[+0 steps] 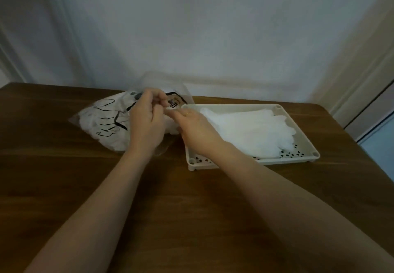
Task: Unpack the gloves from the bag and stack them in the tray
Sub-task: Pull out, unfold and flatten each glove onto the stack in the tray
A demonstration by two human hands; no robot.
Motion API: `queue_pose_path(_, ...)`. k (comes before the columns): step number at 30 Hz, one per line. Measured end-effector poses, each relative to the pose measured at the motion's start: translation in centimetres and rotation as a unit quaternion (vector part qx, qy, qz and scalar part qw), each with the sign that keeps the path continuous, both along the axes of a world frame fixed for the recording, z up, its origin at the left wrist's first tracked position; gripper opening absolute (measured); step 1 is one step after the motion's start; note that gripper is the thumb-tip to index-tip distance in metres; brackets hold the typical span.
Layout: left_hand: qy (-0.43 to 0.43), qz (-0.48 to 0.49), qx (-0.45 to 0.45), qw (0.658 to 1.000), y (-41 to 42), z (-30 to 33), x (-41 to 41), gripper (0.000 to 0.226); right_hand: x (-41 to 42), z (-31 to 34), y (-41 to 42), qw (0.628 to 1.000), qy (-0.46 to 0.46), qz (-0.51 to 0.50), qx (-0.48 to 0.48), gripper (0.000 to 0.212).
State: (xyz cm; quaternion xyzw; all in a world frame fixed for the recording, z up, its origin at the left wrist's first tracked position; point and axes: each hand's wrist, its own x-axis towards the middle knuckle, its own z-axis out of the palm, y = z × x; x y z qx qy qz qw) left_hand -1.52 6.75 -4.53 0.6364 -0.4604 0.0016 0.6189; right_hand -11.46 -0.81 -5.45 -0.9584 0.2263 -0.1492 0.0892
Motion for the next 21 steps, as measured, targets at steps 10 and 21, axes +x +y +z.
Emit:
queue_pose_path(10,-0.117,-0.184,0.323,0.921,0.4,0.3,2.5,0.037,-0.8,1.5,-0.7,0.984,-0.163,-0.057,0.044,0.011)
queue_pose_path(21,0.140,-0.100,0.177,0.969,0.1,0.8,2.7,0.008,-0.8,1.4,0.6,0.937,-0.274,-0.122,0.179,0.014)
